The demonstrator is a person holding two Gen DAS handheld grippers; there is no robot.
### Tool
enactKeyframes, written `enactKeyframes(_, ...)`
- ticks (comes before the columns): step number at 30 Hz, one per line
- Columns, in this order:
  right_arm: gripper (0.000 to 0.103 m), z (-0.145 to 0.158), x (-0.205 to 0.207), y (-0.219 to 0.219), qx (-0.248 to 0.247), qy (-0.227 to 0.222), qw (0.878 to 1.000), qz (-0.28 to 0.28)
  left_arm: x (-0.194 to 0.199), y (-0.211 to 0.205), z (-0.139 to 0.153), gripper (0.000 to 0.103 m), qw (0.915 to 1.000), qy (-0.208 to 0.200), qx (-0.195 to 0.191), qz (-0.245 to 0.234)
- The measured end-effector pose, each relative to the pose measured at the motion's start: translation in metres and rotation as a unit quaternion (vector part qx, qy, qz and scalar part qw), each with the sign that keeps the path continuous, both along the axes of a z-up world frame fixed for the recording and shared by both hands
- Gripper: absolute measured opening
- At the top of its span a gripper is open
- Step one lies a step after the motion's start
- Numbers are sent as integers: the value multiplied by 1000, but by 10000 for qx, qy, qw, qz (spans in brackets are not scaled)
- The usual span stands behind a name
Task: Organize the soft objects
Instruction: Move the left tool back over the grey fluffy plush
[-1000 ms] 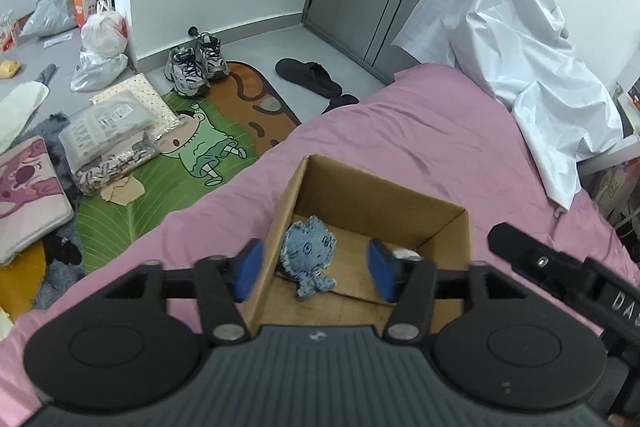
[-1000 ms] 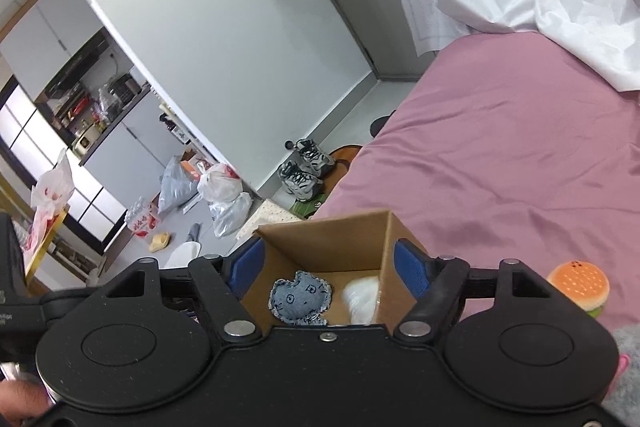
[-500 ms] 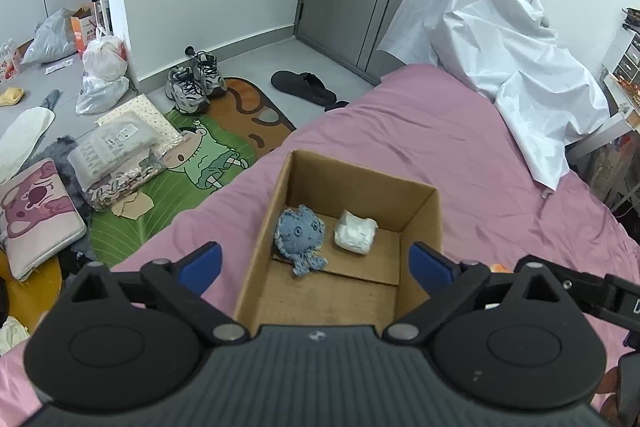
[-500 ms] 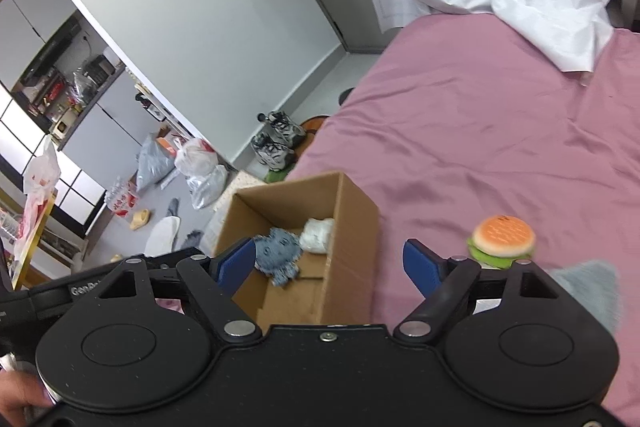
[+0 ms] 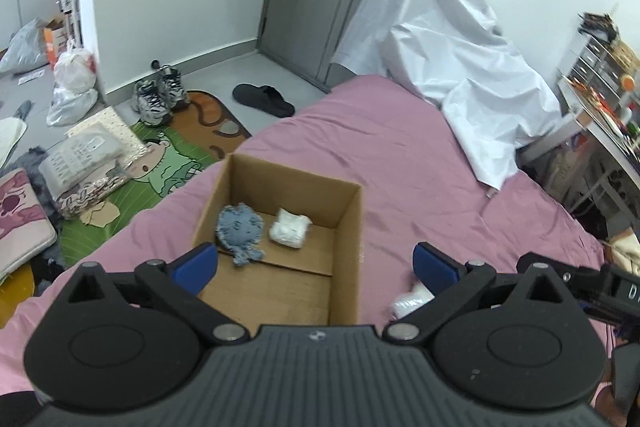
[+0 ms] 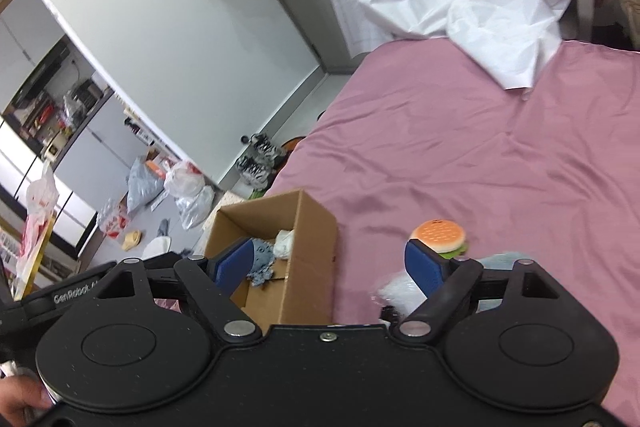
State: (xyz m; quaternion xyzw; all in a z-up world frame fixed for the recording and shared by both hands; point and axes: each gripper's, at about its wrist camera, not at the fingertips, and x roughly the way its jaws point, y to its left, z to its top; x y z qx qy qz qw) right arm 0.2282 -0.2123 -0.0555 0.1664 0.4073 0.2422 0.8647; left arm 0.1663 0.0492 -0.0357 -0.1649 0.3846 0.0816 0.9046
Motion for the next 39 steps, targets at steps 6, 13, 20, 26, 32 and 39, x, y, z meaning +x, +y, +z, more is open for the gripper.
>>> enactKeyframes(6,82,-6,-13,-35,56,53,9995,-305,-6,-26,0,103,9995,63,-95,-291)
enactKeyframes(13,82,-18,-23,-68,28,201,9981,-583,-9,-67,-5,103,9970,285,158,-696)
enactKeyframes(20,82,-20,-26,-86,151,149,9980,-588,-13,-99,-13,102,9948,308,295,-920)
enactKeyframes(26,80,-32,-24,-103,247,317,9974,-603,-13,-121,-25,100,9933,352,455,-999)
enactKeyframes(32,80,-36,-24,-112,237,325,9981,-464,-9,-137,-37,98,9928,368,479,-1034)
enactKeyframes(39,82,-41,-22,-124,188,369,9980,-481,-2,-158,-56,94,9908,487,506,-1158)
